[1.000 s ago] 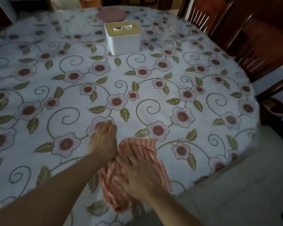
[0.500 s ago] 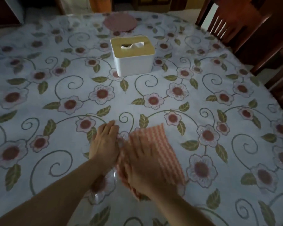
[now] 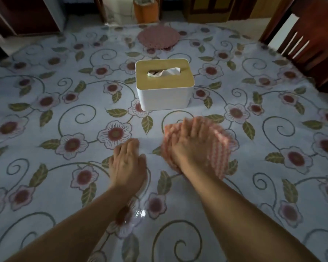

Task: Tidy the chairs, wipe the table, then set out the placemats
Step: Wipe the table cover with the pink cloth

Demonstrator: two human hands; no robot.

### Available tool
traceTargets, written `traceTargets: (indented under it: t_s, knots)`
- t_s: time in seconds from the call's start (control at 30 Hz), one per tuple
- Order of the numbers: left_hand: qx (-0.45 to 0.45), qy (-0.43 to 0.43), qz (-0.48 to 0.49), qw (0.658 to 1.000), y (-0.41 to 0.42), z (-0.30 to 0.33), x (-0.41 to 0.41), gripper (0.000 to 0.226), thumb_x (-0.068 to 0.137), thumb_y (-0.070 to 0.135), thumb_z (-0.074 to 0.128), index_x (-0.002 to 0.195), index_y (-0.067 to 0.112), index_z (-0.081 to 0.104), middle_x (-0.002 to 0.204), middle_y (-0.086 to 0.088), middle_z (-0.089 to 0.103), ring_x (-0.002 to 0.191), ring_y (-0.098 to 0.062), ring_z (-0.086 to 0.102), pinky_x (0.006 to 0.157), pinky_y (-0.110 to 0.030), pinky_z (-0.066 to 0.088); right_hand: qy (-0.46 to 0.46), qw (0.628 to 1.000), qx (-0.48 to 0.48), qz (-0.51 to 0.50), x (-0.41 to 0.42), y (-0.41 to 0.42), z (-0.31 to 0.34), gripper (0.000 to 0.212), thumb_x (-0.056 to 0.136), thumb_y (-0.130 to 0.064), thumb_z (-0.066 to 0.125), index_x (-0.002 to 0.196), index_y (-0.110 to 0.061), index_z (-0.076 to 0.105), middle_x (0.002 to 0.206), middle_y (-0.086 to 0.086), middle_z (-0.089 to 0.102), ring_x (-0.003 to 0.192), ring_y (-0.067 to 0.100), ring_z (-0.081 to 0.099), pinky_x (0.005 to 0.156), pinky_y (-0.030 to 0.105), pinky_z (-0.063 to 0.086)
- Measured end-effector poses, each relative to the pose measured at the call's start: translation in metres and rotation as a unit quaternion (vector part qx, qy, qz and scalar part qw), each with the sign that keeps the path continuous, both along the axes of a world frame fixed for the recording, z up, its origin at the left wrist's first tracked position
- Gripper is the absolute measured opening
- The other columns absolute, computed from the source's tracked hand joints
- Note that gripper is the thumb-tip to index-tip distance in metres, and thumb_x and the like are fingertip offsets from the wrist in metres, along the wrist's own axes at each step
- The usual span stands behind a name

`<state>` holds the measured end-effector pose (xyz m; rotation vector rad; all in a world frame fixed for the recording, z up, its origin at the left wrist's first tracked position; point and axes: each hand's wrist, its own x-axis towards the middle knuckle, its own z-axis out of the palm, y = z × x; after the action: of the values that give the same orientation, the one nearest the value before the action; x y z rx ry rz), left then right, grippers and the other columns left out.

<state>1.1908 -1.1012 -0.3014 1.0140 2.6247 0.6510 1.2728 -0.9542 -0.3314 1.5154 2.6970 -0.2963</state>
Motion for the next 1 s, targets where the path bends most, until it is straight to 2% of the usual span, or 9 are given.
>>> traceTargets:
  t_s: [0.1,0.2,0.27,0.43,0.57,0.7,0.83,0.9,1.0]
  knots:
    - [0.030,-0.010,0.061,0.998,0.012,0.001,0.002,0.044,0.087,0.034,0.034,0.123,0.014,0.049,0.124,-0.008,0.054,0.116,-0.027,0.040,0.095,-0.043,0.034,0.039,0.972,-0.003,0.231,-0.037,-0.027,-0.003,0.065,0.091,-0.050,0.007,0.152,-0.026,0.011,0.160,0.006,-0.002,0.146,0.030,-0.010,0.116,0.057,-0.004]
    - [0.013,-0.013,0.073,0.997,0.020,0.002,0.004,0.043,0.087,0.035,0.031,0.119,0.013,0.049,0.119,-0.010,0.054,0.112,-0.028,0.041,0.093,-0.040,0.032,0.096,0.950,-0.028,0.296,-0.025,-0.022,-0.001,0.056,0.094,-0.039,0.023,0.148,-0.024,0.027,0.159,0.002,0.013,0.147,0.025,0.003,0.118,0.051,0.006]
    - [-0.014,-0.003,0.065,0.998,0.026,0.004,0.010,0.043,0.087,0.034,0.032,0.119,0.011,0.048,0.123,-0.012,0.051,0.114,-0.029,0.039,0.090,-0.037,0.030,0.077,0.965,0.005,0.252,0.002,0.009,-0.004,0.057,0.096,-0.043,0.033,0.149,-0.025,0.022,0.159,0.004,0.013,0.147,0.026,0.005,0.119,0.049,0.004]
    - [-0.050,-0.012,0.034,0.998,0.061,0.013,0.048,0.032,0.090,0.020,0.051,0.120,0.011,0.051,0.136,-0.010,0.041,0.121,-0.032,0.033,0.095,-0.045,0.033,0.008,0.997,0.067,0.043,0.110,0.123,-0.007,0.069,0.091,-0.061,0.011,0.151,-0.026,0.014,0.160,0.008,0.010,0.147,0.029,0.005,0.118,0.051,0.002]
    - [-0.045,-0.003,-0.008,0.999,0.085,0.009,0.084,0.035,0.091,0.030,0.040,0.119,0.013,0.052,0.140,-0.010,0.039,0.123,-0.034,0.033,0.099,-0.048,0.033,-0.025,0.994,0.071,-0.082,0.164,0.134,-0.003,0.072,0.091,-0.059,0.011,0.150,-0.019,0.017,0.158,0.016,0.014,0.145,0.036,0.007,0.115,0.058,0.008]
    - [-0.053,0.009,-0.045,0.998,0.093,0.012,0.114,0.051,0.075,0.033,0.034,0.117,0.011,0.054,0.135,-0.012,0.044,0.118,-0.037,0.036,0.097,-0.049,0.035,0.081,0.986,0.038,0.139,0.174,0.039,0.004,0.053,0.096,-0.047,0.031,0.139,-0.017,0.038,0.145,0.013,0.041,0.136,0.036,0.033,0.109,0.060,0.027]
    - [-0.058,0.010,-0.091,0.994,0.090,0.013,0.137,0.048,0.076,0.026,0.047,0.119,0.005,0.054,0.137,-0.019,0.043,0.124,-0.042,0.034,0.099,-0.054,0.035,0.035,0.975,0.031,0.219,0.223,0.011,0.013,0.062,0.093,-0.052,0.029,0.148,-0.026,0.019,0.157,0.001,0.018,0.145,0.023,0.008,0.112,0.048,-0.005]
    - [-0.061,0.008,-0.105,0.993,0.088,0.012,0.152,0.044,0.080,0.022,0.048,0.119,0.004,0.054,0.137,-0.020,0.042,0.124,-0.042,0.036,0.099,-0.054,0.036,-0.001,0.991,0.042,0.123,0.265,0.041,0.004,0.063,0.094,-0.049,0.029,0.149,-0.025,0.011,0.159,0.005,0.010,0.146,0.025,0.001,0.116,0.050,-0.009]
    - [-0.053,0.009,-0.126,0.991,0.083,0.012,0.173,0.044,0.083,0.023,0.047,0.122,0.003,0.053,0.139,-0.020,0.041,0.125,-0.042,0.035,0.100,-0.052,0.035,-0.026,0.993,0.082,-0.086,0.339,0.081,0.000,0.071,0.091,-0.056,0.023,0.148,-0.014,0.021,0.154,0.018,0.024,0.142,0.036,0.021,0.114,0.056,0.016]
